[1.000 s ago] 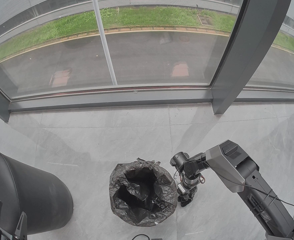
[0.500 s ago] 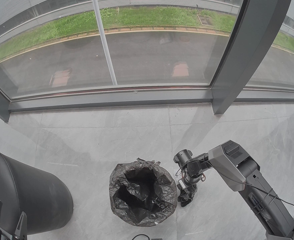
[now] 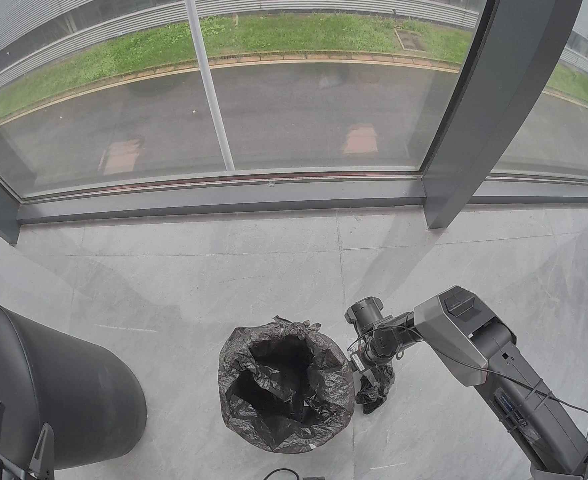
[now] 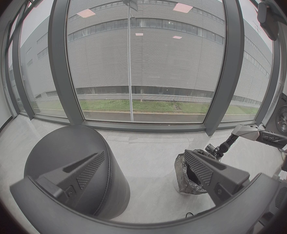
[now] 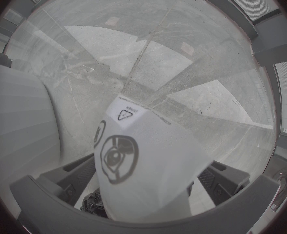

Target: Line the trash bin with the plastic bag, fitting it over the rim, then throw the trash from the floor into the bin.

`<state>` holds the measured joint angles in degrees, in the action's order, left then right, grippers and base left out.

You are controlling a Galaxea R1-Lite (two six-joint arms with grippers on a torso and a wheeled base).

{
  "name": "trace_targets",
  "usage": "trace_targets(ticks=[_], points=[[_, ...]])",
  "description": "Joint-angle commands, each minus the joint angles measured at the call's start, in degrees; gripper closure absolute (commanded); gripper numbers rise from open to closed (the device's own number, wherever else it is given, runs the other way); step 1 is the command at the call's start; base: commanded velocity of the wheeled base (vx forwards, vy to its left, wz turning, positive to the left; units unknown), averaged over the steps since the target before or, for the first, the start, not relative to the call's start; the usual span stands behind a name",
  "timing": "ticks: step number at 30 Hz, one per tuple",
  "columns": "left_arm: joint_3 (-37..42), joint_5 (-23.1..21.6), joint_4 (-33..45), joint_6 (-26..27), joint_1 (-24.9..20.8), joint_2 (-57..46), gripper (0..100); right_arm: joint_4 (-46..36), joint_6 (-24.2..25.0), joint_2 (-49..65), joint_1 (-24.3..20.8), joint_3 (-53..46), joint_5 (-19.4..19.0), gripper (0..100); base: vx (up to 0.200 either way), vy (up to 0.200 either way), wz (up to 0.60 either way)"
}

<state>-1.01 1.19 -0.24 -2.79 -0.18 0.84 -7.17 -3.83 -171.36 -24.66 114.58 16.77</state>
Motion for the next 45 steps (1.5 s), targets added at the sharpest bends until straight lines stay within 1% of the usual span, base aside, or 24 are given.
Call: trace_targets(ticks=[1,8,10,11,23,24,26,28,31,32,33,34,35,37,38,39,41,45], points=[[1.0,0.0,0.0,0.0,0.0,-0.8,0,0.9,-0.8,-0.6,0.0,0.0,0.1,0,0.0,0.0,0.0],[1.0,0.0,0.0,0.0,0.0,-0.8,0,0.8,-1.0,-0.3,-0.2,0.0,0.2,0,0.0,0.0,0.0],[1.0,0.0,0.1,0.0,0.0,-0.8,0,0.8,-2.1,-0.3,-0.2,0.0,0.3,0,0.0,0.0,0.0],[1.0,0.0,0.0,0.0,0.0,-0.8,0,1.0,-2.8,-0.3,-0.1,0.0,0.3,100,0.0,0.0,0.0],[1.0,0.0,0.1,-0.1,0.0,-0.8,0,1.2,-3.5,1.9,0.0,0.0,0.4,100,0.0,0.0,0.0],[1.0,0.0,0.0,-0.1,0.0,-0.8,0,1.2,-3.6,2.8,0.0,0.0,0.6,100,0.0,0.0,0.0],[1.0,0.0,0.0,-0.1,0.0,-0.8,0,1.2,-4.2,5.1,-0.1,0.0,2.6,100,0.0,0.0,0.0],[1.0,0.0,0.0,-0.1,0.0,-0.8,0,1.6,-6.3,7.9,-0.3,0.0,4.1,100,0.0,0.0,0.0],[1.0,0.0,0.0,-0.1,0.0,-0.8,0,5.4,-11.8,12.2,-1.1,0.0,4.3,100,0.0,0.0,0.0],[1.0,0.0,0.1,-0.1,0.0,-0.8,0,5.6,-12.1,12.4,-1.2,0.0,4.3,100,0.0,0.0,0.0],[1.0,0.0,0.1,-0.1,0.0,-0.8,0,7.3,-15.3,15.4,-2.1,0.0,4.3,100,0.0,0.0,0.0],[1.0,0.0,0.1,-0.1,0.0,-0.8,0,7.4,-16.5,16.9,-2.5,0.0,4.3,100,0.0,0.0,0.0],[1.0,0.0,0.1,-0.1,0.0,-0.8,0,7.4,-16.6,17.0,-2.6,0.0,4.3,100,0.0,0.0,0.0],[1.0,0.0,0.1,-0.1,0.0,-0.8,0,7.0,-17.8,21.2,-4.6,0.0,4.2,100,0.0,0.0,0.0],[1.0,0.0,0.1,-0.1,0.0,-0.8,0,7.0,-17.8,21.2,-4.6,0.0,4.2,100,0.0,0.0,0.0],[1.0,0.0,0.1,-0.1,0.0,-0.8,0,7.2,-18.9,23.4,-5.9,0.0,4.0,100,0.0,0.0,0.0],[1.0,0.0,0.1,-0.1,0.0,-0.8,0,7.2,-19.8,25.5,-7.1,0.0,3.9,100,0.0,0.0,0.0],[1.0,0.0,0.1,-0.1,0.0,-0.8,0,6.2,-20.0,29.9,-9.6,0.0,3.7,100,0.0,0.0,0.0]])
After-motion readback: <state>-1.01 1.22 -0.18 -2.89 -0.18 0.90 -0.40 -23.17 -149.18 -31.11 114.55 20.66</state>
